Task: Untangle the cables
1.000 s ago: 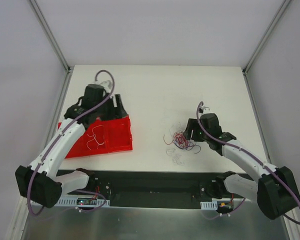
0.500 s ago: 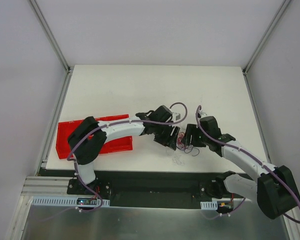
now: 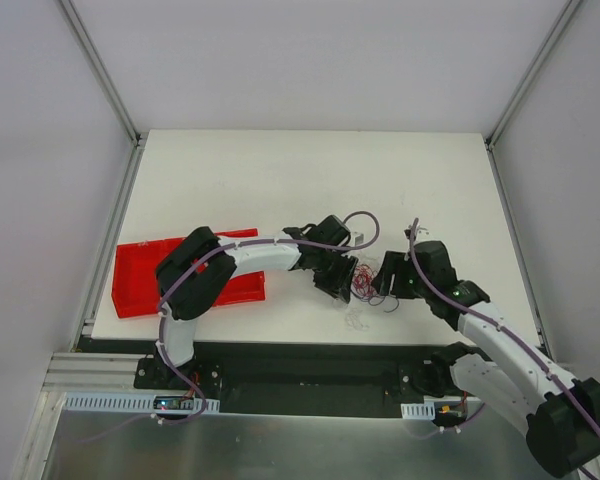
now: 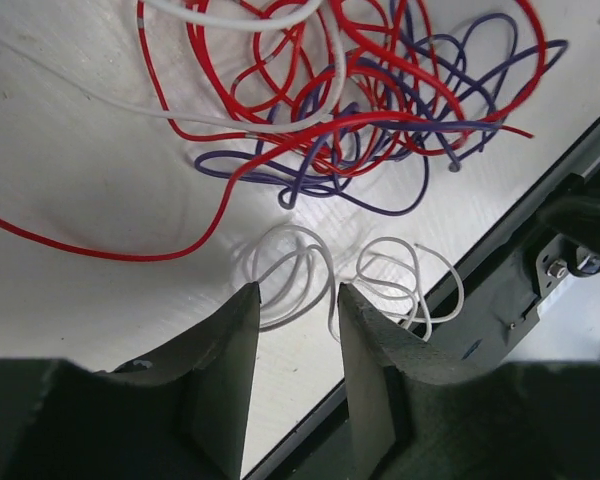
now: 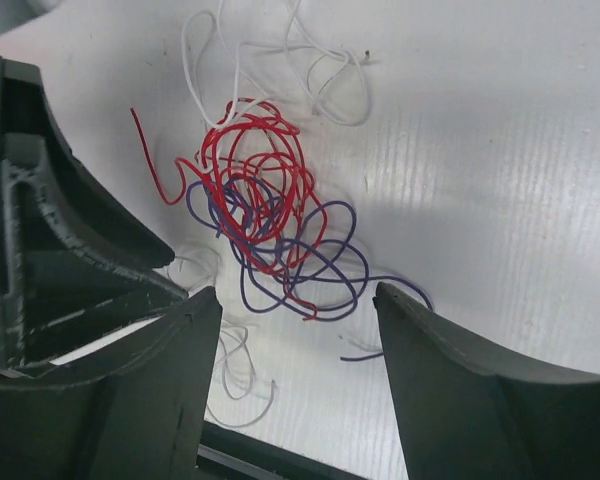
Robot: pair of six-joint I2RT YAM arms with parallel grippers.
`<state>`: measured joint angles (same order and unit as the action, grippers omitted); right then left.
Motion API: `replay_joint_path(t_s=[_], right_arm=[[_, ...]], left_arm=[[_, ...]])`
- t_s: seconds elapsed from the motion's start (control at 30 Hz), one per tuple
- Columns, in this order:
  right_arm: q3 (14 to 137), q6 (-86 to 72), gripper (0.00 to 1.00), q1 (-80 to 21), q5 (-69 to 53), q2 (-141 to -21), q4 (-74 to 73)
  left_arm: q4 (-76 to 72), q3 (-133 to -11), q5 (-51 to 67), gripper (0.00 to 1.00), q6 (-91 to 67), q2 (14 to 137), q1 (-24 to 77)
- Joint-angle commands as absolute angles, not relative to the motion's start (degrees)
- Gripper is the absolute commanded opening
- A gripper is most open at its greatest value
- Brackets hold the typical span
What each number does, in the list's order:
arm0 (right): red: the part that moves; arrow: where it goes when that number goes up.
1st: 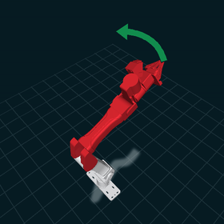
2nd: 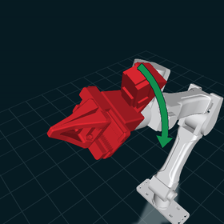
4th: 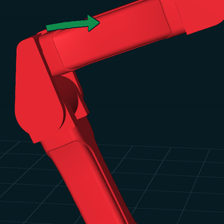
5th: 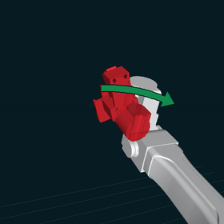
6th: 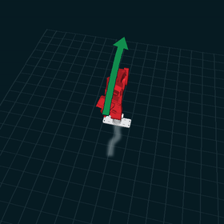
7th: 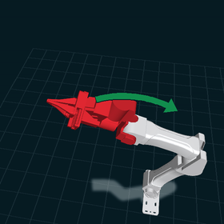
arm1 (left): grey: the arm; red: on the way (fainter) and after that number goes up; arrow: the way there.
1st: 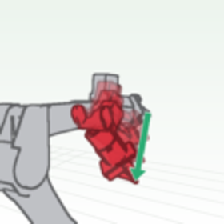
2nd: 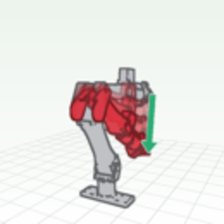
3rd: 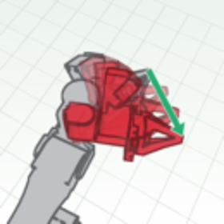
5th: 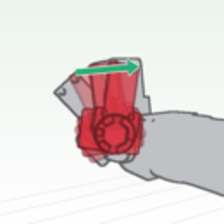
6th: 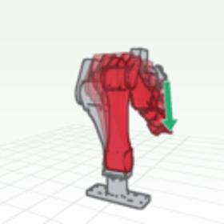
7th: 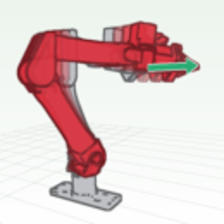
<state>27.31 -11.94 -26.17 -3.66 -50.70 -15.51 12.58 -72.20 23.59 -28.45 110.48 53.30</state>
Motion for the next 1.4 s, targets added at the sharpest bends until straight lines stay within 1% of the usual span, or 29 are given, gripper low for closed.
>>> replay_joint_path(t_s=[0.0,0.07,0.13,0.17,0.27,0.37,0.47,0.63,0.73,0.83,0.87,0.97,1.03,1.07,1.2,1.37], right_arm=[[28.8,-9.4,0.67,-27.6,-2.2,-46.3,-22.1],[29.6,-9.0,0.68,-29.1,-5.4,-46.7,-23.5],[28.9,-9.7,0.69,-31.2,-10.3,-47.0,-22.1],[28.4,-10.5,0.69,-32.7,-12.0,-47.2,-20.9],[25.9,-12.2,0.69,-37.9,-15.4,-48.6,-15.3],[25.4,-11.3,0.68,-42.1,-13.7,-51.3,-12.0],[24.6,-11.0,0.66,-42.8,-13.3,-54.5,-8.4],[22.2,-14.0,0.58,-43.3,-15.4,-57.4,-2.9],[20.8,-15.1,0.43,-43.7,-14.7,-57.0,-2.2],[19.3,-15.6,0.41,-44.2,-13.5,-56.0,-0.3],[19.0,-15.9,0.36,-44.4,-12.5,-55.9,-0.3],[19.6,-17.7,0.14,-44.5,-5.6,-55.3,-0.8],[20.3,-19.0,0.04,-44.4,-0.7,-54.8,-1.6],[20.8,-19.2,0.01,-44.5,1.6,-54.6,-1.7],[22.8,-19.2,0.01,-44.5,6.1,-52.8,-3.3],[24.8,-17.0,0.02,-44.4,11.7,-50.5,-7.3]], left_arm=[[12.1,-73.3,25.1,0.32,-27.6,111.0,53.7],[12.2,-72.2,25.1,0.24,-27.2,109.8,53.7],[12.1,-71.2,24.9,0.05,-26.8,108.1,53.7],[12.1,-70.8,24.7,0.00,-26.8,107.4,53.7],[12.1,-70.2,25.5,0.00,-27.1,106.4,53.7],[11.8,-69.6,26.1,0.00,-27.8,105.5,53.8],[11.5,-68.7,26.1,0.00,-27.8,103.9,53.6],[11.5,-67.8,26.4,0.00,-27.8,101.4,53.5],[11.5,-67.5,26.3,0.00,-28.1,100.4,53.4],[10.8,-66.5,26.3,0.00,-28.7,97.7,53.2],[10.7,-66.4,26.3,0.00,-28.7,96.9,53.1],[10.7,-66.1,25.5,0.00,-28.5,92.9,52.8],[10.6,-65.9,25.4,0.00,-28.0,90.5,52.7],[10.8,-65.8,25.7,0.00,-27.8,89.3,52.8],[13.8,-66.5,23.2,0.00,-25.4,84.1,52.3],[22.2,-70.2,11.2,0.00,-21.2,76.8,50.4]])
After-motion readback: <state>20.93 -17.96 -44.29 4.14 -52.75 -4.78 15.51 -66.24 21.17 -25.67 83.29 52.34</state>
